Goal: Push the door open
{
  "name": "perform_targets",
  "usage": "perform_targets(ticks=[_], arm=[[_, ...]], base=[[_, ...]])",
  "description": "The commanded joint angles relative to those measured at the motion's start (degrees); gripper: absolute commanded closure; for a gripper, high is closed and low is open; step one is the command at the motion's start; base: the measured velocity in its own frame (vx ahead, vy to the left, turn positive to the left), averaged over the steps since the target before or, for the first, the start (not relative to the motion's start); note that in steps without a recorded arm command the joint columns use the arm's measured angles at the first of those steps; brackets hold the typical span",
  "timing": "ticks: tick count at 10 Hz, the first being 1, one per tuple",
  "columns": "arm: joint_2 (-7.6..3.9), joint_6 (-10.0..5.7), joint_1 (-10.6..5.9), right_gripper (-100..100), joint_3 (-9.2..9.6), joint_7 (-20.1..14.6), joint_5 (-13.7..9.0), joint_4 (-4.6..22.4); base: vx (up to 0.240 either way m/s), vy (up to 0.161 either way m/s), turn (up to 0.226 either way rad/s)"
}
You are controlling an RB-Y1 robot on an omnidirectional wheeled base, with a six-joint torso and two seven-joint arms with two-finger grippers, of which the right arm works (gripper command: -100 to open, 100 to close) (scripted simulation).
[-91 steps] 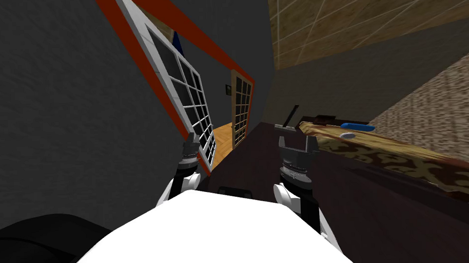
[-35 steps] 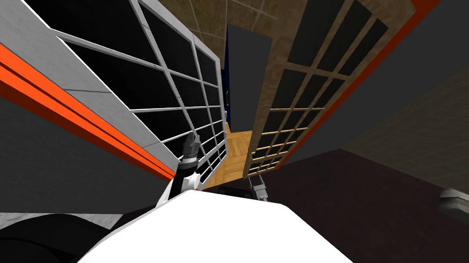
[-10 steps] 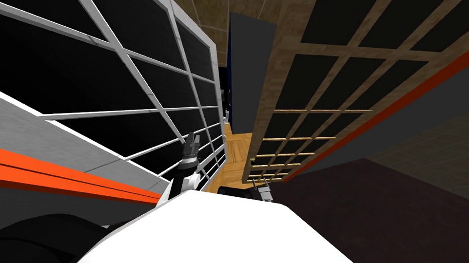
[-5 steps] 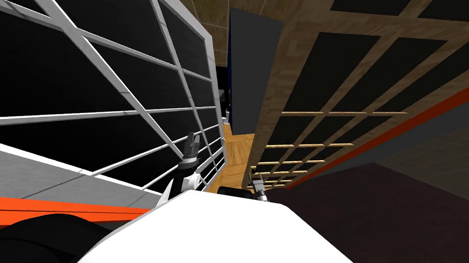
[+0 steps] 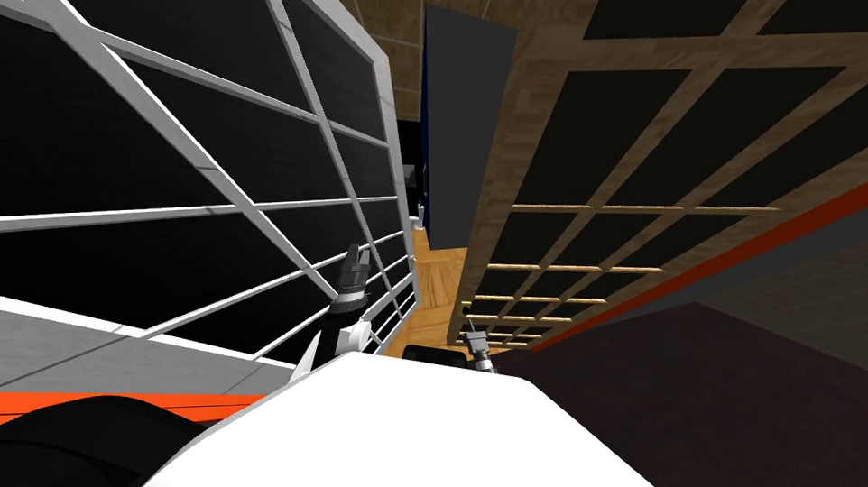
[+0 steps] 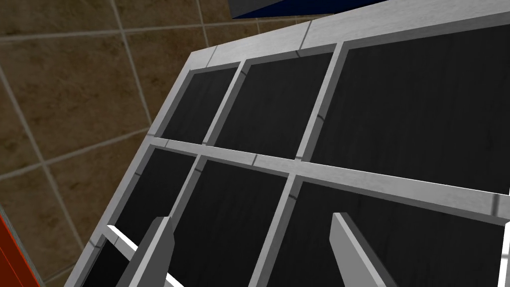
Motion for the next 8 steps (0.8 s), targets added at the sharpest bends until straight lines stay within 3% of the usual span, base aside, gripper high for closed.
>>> perform_targets(ticks=[1,3,4,6,7,8], arm=[[0.05,0.03,-0.01,100,0.04,0.0,0.02,-0.03],[0.05,0.03,-0.01,100,0.04,0.0,0.02,-0.03],[-0.32,-0.81,0.69,-100,-0.12,0.35,-0.64,-0.4],[-0.7,-1.68,1.4,-100,-0.28,0.72,-1.32,-0.78],[-0.75,-1.11,1.14,-100,-0.33,0.83,-1.19,-1.12],[1.45,-0.16,0.28,-100,-1.02,1.98,-1.26,-0.02]], base=[[-0.018,0.003,0.008],[-0.004,0.002,0.0],[-0.116,0.039,-0.124],[-0.206,0.08,-0.151],[-0.106,0.034,-0.033],[0.06,-0.022,0.003]])
